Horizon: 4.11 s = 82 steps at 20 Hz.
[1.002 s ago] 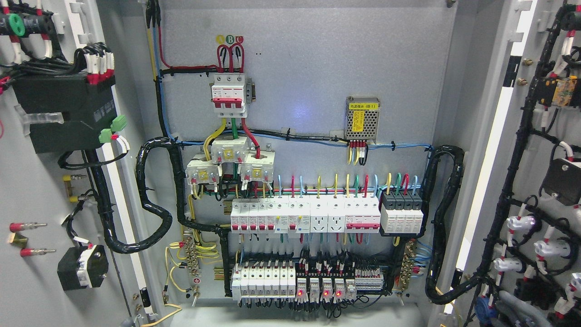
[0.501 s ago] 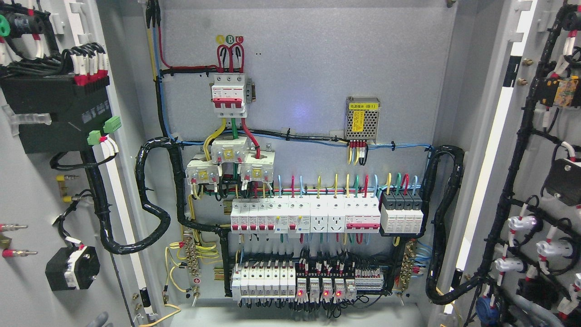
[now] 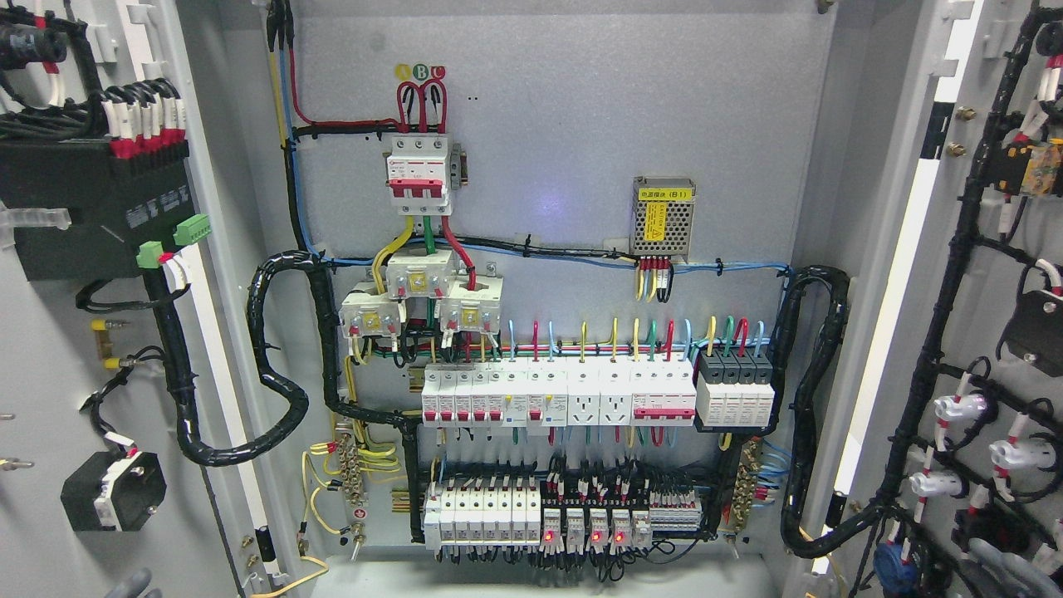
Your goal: Open door with both hands
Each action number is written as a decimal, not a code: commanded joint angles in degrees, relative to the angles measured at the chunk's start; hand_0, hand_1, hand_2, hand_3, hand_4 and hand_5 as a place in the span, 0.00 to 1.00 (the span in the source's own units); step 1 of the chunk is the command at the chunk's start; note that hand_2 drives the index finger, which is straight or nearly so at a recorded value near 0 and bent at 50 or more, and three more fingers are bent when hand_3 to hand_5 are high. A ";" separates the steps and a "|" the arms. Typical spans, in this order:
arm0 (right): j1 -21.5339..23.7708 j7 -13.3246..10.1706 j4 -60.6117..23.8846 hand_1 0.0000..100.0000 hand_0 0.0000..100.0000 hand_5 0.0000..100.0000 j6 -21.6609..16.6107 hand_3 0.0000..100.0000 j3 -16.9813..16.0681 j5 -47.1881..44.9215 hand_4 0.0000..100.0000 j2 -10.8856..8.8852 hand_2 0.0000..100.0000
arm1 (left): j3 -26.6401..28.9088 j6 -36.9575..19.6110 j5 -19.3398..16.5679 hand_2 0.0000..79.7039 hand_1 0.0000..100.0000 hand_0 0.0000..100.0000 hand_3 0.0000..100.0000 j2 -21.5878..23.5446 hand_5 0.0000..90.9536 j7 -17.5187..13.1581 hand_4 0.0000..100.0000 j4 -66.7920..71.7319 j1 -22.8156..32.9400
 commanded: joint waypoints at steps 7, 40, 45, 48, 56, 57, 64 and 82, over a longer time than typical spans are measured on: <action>1.13 -0.12 -0.04 0.00 0.00 0.00 0.06 0.00 -1.65 -0.63 0.00 0.79 0.00 | 7.46 0.32 6.50 0.00 0.00 0.00 0.00 4.20 0.00 -0.07 0.00 5.28 0.33; 3.86 -0.47 1.37 0.00 0.00 0.00 -0.03 0.00 -8.07 -0.72 0.00 11.07 0.00 | 14.85 0.85 20.92 0.00 0.00 0.00 0.00 13.69 0.00 -0.07 0.00 19.08 -5.12; 4.12 -0.47 1.99 0.00 0.00 0.00 0.06 0.00 -9.04 -0.72 0.00 13.97 0.00 | 14.85 0.94 22.42 0.00 0.00 0.00 0.00 14.48 0.00 -0.07 0.00 21.02 -6.09; 4.12 -0.47 1.99 0.00 0.00 0.00 -0.03 0.00 -9.21 -0.72 0.00 14.41 0.00 | 14.85 0.94 22.42 0.00 0.00 0.00 0.00 14.57 0.00 -0.07 0.00 21.37 -6.18; 4.39 -0.47 1.02 0.00 0.00 0.00 -0.12 0.00 -9.66 -0.63 0.00 13.89 0.00 | 14.76 0.94 22.68 0.00 0.00 0.00 0.00 14.92 0.00 -0.07 0.00 20.93 -6.27; 4.56 -0.47 0.67 0.00 0.00 0.00 -0.12 0.00 -9.57 -0.63 0.00 13.80 0.00 | 14.76 0.94 23.03 0.00 0.00 0.00 0.00 15.01 0.00 -0.07 0.00 20.76 -6.18; 5.79 -0.38 -0.30 0.00 0.00 0.00 -0.73 0.00 -8.78 -0.63 0.00 9.85 0.00 | 14.06 0.85 23.30 0.00 0.00 0.00 0.00 16.06 0.00 -0.07 0.00 17.78 -4.78; 5.35 0.14 -0.04 0.00 0.00 0.00 -3.28 0.00 6.77 2.96 0.00 2.99 0.00 | 7.74 0.59 22.60 0.00 0.00 0.00 0.00 16.68 0.00 -0.16 0.00 5.20 6.48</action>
